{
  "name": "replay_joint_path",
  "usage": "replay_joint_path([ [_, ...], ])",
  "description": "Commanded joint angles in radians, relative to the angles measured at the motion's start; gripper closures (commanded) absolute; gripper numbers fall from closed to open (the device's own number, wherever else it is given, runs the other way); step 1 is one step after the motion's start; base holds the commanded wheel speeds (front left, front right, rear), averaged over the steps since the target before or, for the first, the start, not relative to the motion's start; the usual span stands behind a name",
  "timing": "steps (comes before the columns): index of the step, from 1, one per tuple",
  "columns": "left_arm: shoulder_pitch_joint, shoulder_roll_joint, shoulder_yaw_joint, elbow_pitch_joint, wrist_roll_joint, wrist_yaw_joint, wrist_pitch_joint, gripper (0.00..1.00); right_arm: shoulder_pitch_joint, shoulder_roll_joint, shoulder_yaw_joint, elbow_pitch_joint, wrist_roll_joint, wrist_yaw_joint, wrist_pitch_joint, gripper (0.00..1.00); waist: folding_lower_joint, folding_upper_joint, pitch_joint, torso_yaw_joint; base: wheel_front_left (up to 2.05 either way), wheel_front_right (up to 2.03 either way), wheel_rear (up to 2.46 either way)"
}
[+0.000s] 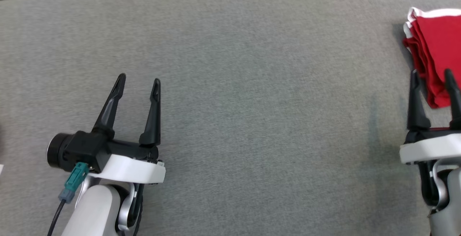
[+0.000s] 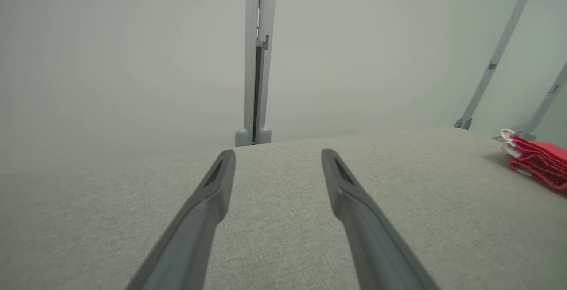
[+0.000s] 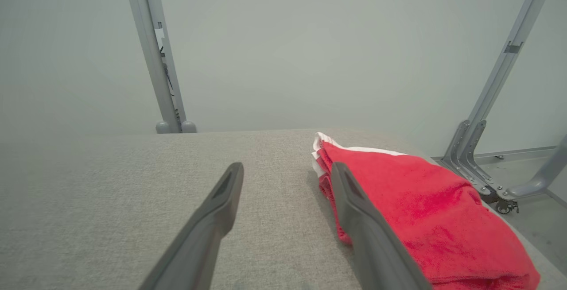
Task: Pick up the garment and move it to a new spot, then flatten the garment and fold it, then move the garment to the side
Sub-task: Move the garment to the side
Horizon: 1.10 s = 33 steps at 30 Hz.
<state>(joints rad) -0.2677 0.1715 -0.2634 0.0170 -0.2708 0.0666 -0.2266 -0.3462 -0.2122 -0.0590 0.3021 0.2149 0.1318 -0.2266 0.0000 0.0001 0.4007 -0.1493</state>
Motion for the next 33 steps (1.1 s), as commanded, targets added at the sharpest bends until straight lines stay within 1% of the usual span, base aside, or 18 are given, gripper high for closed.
replay_joint_path([
  [1,0.022,-0.002,0.013,0.009,-0.009,0.011,-0.008,0.00,0.033,0.015,0.002,-0.049,-0.019,-0.002,0.025,0.00,0.0000,-0.0001,-0.045,0.050,0.00,0.00,0.00],
  [4,0.048,-0.007,0.032,0.023,-0.026,0.022,-0.018,0.00,0.088,0.042,0.017,-0.140,-0.038,-0.002,0.069,0.00,0.0000,-0.0001,-0.078,0.093,0.00,0.00,0.00],
  [7,0.076,-0.006,0.047,0.041,-0.039,0.024,-0.025,0.00,0.135,0.063,0.029,-0.218,-0.047,-0.002,0.107,0.00,0.0000,-0.0001,-0.111,0.131,0.00,0.00,0.00],
  [9,0.106,-0.007,0.054,0.054,-0.049,0.019,-0.030,0.00,0.178,0.075,0.037,-0.267,-0.049,-0.002,0.140,0.00,0.0000,-0.0001,-0.149,0.154,0.00,0.00,0.00],
  [11,0.124,-0.008,0.052,0.060,-0.054,0.013,-0.031,0.00,0.206,0.083,0.033,-0.291,-0.049,-0.002,0.157,0.00,0.0000,-0.0001,-0.173,0.165,0.00,0.00,0.00],
  [20,0.197,-0.009,0.040,0.098,-0.064,0.006,-0.035,0.00,0.341,0.106,0.015,-0.371,-0.054,-0.002,0.212,0.00,0.0000,-0.0001,-0.282,0.174,0.00,0.00,0.00],
  [26,0.236,-0.002,0.030,0.121,-0.062,0.014,-0.030,0.00,0.416,0.120,0.007,-0.406,-0.057,-0.002,0.248,0.00,0.0000,-0.0001,-0.351,0.178,0.00,0.00,0.00],
  [33,0.276,0.008,0.022,0.118,-0.060,0.026,-0.012,0.00,0.461,0.129,0.009,-0.427,-0.061,-0.002,0.272,0.00,0.0000,-0.0001,-0.398,0.181,0.00,0.00,0.00],
])
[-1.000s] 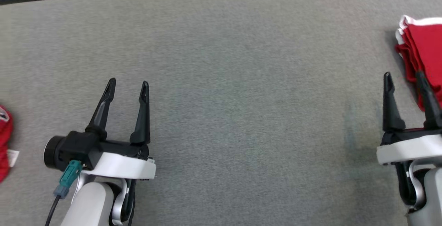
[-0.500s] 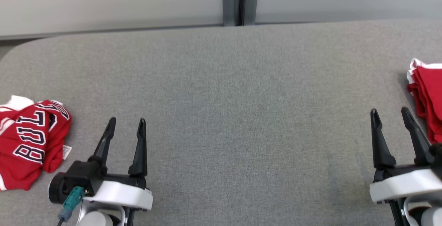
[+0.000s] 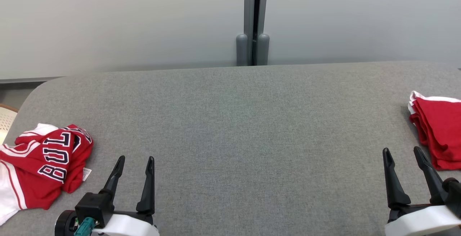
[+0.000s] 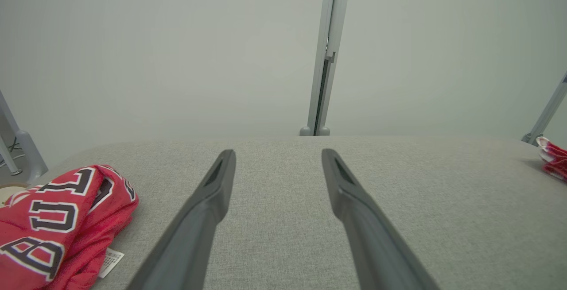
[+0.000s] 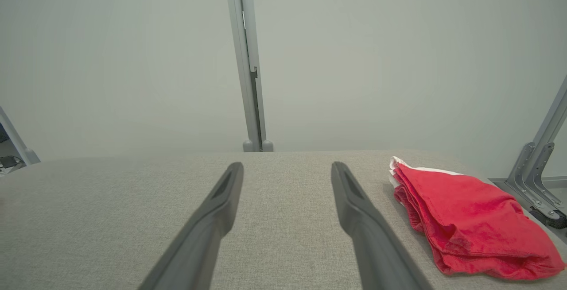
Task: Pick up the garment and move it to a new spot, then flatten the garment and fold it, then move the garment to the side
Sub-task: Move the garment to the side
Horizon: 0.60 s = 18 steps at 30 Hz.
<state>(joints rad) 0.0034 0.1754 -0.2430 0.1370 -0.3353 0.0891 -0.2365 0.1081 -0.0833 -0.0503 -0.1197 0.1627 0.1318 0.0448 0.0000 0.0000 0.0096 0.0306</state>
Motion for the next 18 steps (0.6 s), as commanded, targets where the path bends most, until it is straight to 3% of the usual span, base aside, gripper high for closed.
replay_joint_path([
  [1,0.011,0.006,0.000,-0.004,0.005,0.005,0.003,0.00,0.012,0.002,0.002,-0.009,-0.009,-0.002,0.005,0.00,0.0000,0.0000,-0.011,0.001,0.00,0.00,0.00],
  [18,0.023,0.025,-0.011,-0.020,0.008,0.028,0.023,0.00,0.035,0.013,-0.008,-0.033,-0.010,-0.002,0.020,0.00,0.0000,0.0000,-0.005,0.000,0.00,0.00,0.00],
])
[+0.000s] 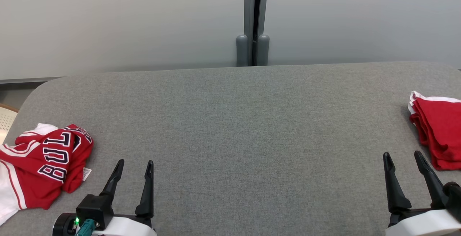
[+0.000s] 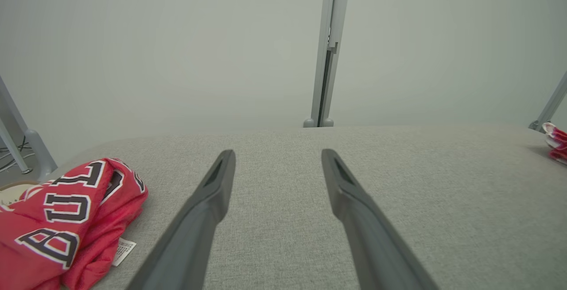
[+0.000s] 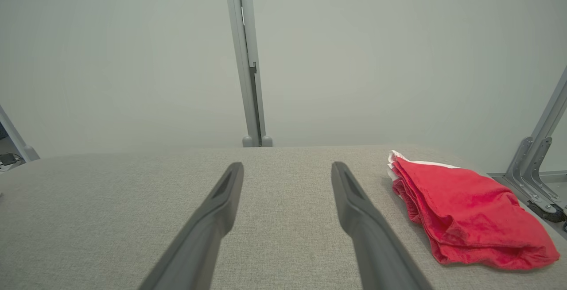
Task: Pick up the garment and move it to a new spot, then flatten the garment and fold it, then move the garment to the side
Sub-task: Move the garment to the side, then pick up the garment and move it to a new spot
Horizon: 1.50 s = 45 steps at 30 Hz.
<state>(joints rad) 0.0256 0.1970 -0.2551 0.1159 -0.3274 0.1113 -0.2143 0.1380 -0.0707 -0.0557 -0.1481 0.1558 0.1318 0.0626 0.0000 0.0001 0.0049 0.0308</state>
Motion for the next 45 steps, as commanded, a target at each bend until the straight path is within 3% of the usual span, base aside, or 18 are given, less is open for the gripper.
replay_joint_path([
  [1,0.001,0.005,0.000,0.002,0.001,0.006,0.000,0.00,0.006,0.001,-0.004,-0.004,-0.003,-0.002,0.001,0.00,0.0000,-0.0001,0.000,0.001,0.00,0.00,0.00],
  [9,-0.012,0.010,-0.003,0.004,0.001,0.009,-0.001,0.00,0.006,0.004,-0.015,-0.009,-0.005,-0.002,-0.004,0.00,0.0000,-0.0001,0.006,0.015,0.00,0.00,0.00],
  [16,-0.048,0.010,-0.006,0.015,-0.001,0.000,-0.008,0.00,0.007,-0.011,-0.010,-0.028,-0.010,-0.002,0.010,0.00,0.0000,-0.0001,0.015,0.081,0.00,0.00,0.00],
  [26,-0.101,0.000,0.015,0.047,-0.024,-0.012,-0.033,0.00,-0.008,-0.024,0.020,-0.069,-0.002,-0.002,0.039,0.00,0.0000,-0.0001,0.014,0.268,0.00,0.00,0.00],
  [33,-0.088,0.015,0.045,0.027,-0.018,0.007,-0.043,0.00,-0.017,-0.038,0.052,-0.075,-0.002,-0.002,0.054,0.00,0.0000,-0.0001,0.011,0.354,0.00,0.00,0.00],
  [45,-0.101,0.023,0.054,0.009,-0.021,0.012,-0.047,0.00,-0.024,-0.037,0.050,-0.075,0.003,-0.002,0.060,0.00,0.0000,-0.0001,0.022,0.388,0.00,0.00,0.00],
])
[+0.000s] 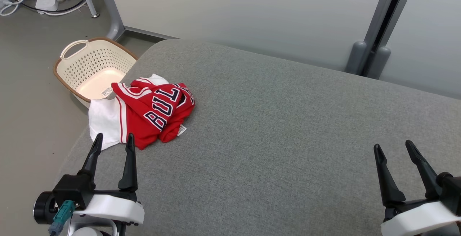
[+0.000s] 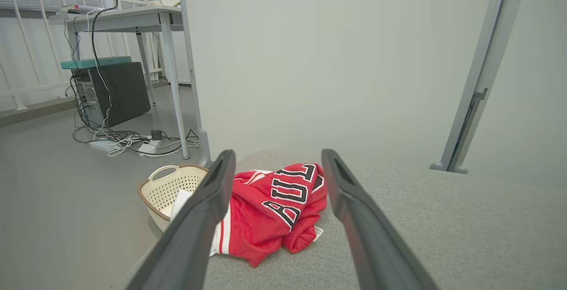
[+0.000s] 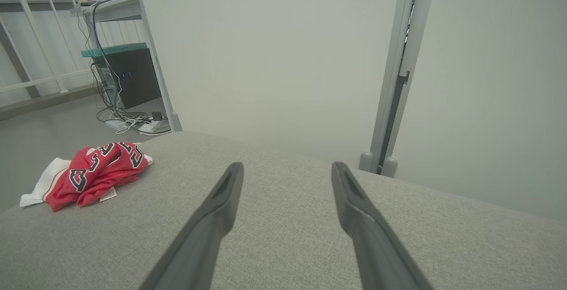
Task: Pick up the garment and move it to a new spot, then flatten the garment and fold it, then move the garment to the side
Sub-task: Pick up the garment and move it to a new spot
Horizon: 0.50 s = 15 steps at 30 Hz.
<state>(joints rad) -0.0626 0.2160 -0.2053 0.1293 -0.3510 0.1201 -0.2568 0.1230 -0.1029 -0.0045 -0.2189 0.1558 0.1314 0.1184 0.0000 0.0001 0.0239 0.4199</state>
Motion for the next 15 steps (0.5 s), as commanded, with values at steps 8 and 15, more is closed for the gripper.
replay_joint_path([
  [8,-0.143,-0.022,-0.002,0.044,0.003,0.000,-0.007,0.00,-0.064,-0.025,-0.001,-0.049,-0.002,-0.001,0.034,0.00,0.0000,-0.0001,0.123,-0.058,0.00,0.00,0.00],
  [15,-0.339,-0.031,0.029,0.252,-0.042,-0.052,-0.007,0.00,-0.130,-0.050,-0.009,-0.105,-0.012,-0.001,0.063,0.00,0.0000,-0.0001,0.297,-0.137,0.00,0.00,0.00],
])
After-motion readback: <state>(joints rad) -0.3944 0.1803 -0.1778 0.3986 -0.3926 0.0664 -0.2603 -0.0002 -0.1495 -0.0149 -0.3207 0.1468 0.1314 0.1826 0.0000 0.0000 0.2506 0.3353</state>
